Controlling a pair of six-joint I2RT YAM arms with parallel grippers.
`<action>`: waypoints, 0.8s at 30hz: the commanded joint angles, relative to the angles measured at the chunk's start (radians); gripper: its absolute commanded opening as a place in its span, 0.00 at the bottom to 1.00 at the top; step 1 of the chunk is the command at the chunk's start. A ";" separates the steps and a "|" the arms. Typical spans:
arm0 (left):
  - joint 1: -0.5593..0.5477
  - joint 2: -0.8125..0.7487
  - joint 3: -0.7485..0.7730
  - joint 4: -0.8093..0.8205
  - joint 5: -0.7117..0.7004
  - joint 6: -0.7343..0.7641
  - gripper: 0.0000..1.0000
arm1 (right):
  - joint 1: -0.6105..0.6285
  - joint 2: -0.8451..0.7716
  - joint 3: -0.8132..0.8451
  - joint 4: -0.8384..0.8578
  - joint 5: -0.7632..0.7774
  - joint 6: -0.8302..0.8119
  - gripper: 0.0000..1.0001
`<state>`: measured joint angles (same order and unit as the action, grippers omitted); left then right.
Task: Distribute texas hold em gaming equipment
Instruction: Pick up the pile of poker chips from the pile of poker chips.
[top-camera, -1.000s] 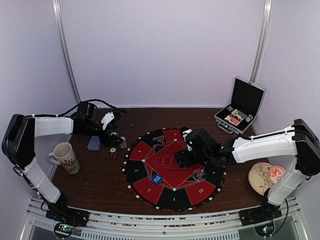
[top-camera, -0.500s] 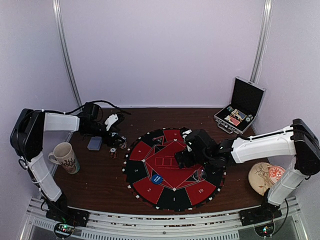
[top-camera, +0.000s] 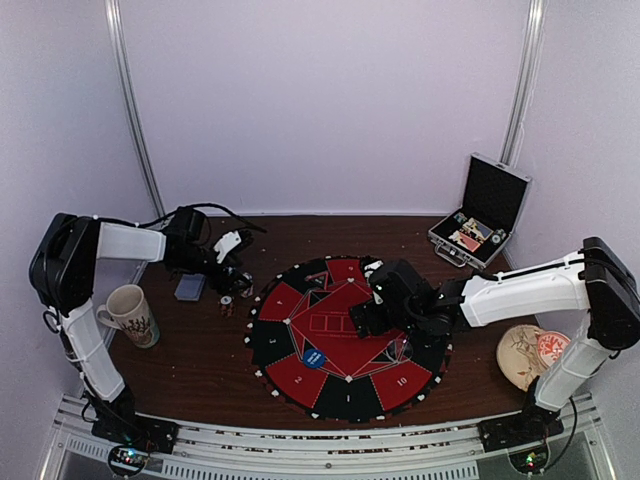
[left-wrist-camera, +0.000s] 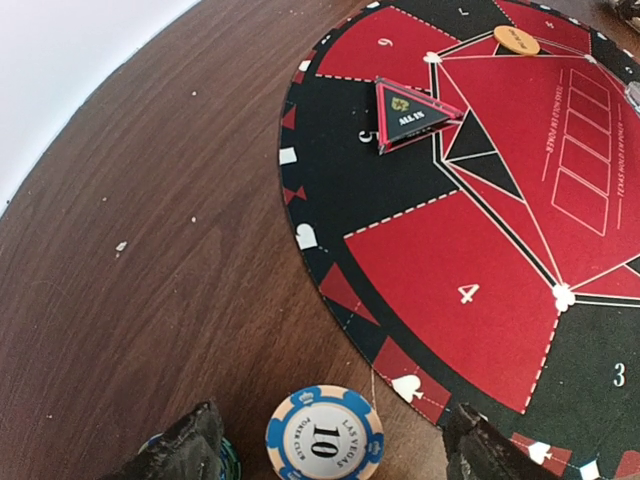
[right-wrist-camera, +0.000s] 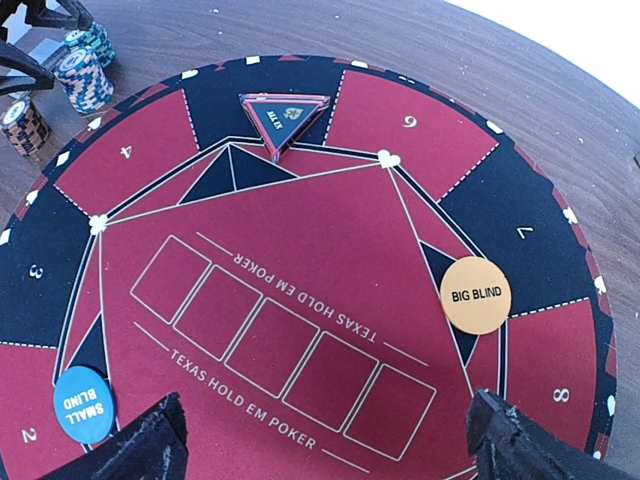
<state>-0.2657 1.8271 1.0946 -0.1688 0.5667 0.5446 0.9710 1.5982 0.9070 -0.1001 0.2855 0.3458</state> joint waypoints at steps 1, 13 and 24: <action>-0.006 0.034 0.039 -0.014 -0.002 0.006 0.79 | 0.006 -0.002 -0.005 0.005 0.019 -0.002 0.98; -0.005 0.052 0.050 -0.029 -0.007 0.011 0.70 | 0.005 0.001 -0.005 0.004 0.021 -0.002 0.98; -0.006 0.063 0.054 -0.041 -0.021 0.017 0.67 | 0.005 -0.005 -0.007 0.002 0.021 -0.002 0.98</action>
<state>-0.2657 1.8721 1.1221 -0.2039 0.5552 0.5491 0.9710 1.5982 0.9070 -0.1001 0.2859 0.3450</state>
